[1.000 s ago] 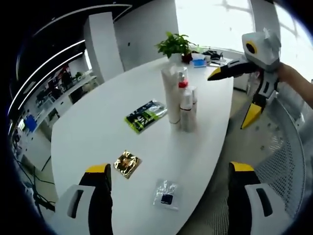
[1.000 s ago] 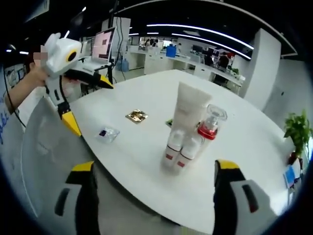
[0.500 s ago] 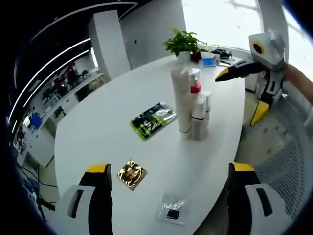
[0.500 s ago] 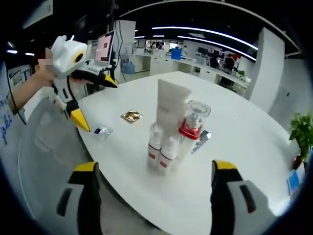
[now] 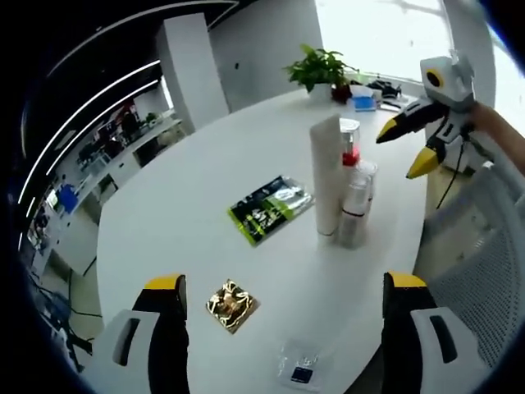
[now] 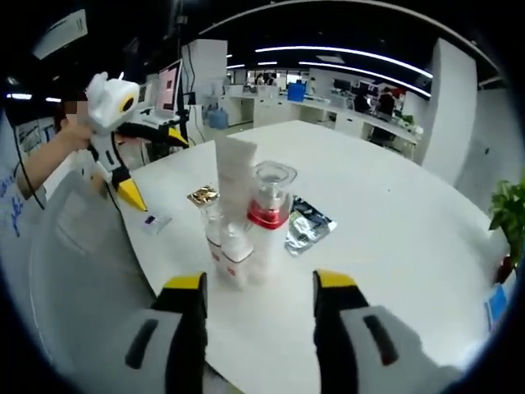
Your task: Arrange the skincare products in the storage area until every visible bottle or jar stands upright without overlapping.
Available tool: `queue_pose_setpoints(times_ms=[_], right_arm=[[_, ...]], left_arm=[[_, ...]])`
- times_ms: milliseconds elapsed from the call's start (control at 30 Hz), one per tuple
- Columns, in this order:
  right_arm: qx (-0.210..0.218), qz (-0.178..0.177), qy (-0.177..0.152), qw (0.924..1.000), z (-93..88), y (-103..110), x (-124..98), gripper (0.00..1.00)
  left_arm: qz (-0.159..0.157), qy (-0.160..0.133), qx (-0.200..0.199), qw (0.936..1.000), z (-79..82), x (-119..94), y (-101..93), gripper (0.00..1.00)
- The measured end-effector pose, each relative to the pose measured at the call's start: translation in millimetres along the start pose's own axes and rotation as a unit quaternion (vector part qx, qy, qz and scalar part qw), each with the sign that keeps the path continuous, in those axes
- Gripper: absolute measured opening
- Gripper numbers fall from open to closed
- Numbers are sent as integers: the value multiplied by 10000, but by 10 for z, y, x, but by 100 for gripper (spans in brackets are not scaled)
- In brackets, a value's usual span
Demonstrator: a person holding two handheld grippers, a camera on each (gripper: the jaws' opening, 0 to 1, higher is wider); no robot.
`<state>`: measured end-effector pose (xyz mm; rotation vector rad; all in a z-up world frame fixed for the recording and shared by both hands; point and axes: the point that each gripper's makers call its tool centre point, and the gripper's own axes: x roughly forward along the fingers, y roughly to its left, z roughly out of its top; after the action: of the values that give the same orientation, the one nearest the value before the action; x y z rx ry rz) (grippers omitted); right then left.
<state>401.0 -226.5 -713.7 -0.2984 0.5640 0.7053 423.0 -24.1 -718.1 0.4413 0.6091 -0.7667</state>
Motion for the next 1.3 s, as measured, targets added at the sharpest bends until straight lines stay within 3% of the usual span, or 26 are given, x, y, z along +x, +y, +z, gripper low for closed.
queue_pose_setpoints(times_ms=[133, 200, 300, 667, 967, 1133, 1300], right_arm=[[48, -24, -41, 10000, -21, -111, 67, 40], [322, -33, -100, 9994, -36, -176, 124, 36], [361, -237, -73, 9990, -72, -314, 182, 30], [492, -405, 250, 9977, -123, -528, 406, 27], [610, -329, 286, 9972, -4, -604, 673, 25], [632, -284, 356, 9970, -3, -650, 774, 25], [687, -253, 411, 9965, -23, -710, 854, 24]], left_arm=[[-86, 78, 65, 9999, 5, 50, 25, 97], [-135, 109, 106, 9998, 12, 93, 49, 97], [-200, 153, 170, 9995, 17, 168, 89, 97], [-521, 198, 276, 9981, 88, 433, 195, 91], [-578, 23, 172, 9982, 186, 629, 412, 75], [-414, -100, 194, 9989, 245, 770, 555, 60], [-443, -156, 57, 9989, 288, 935, 615, 52]])
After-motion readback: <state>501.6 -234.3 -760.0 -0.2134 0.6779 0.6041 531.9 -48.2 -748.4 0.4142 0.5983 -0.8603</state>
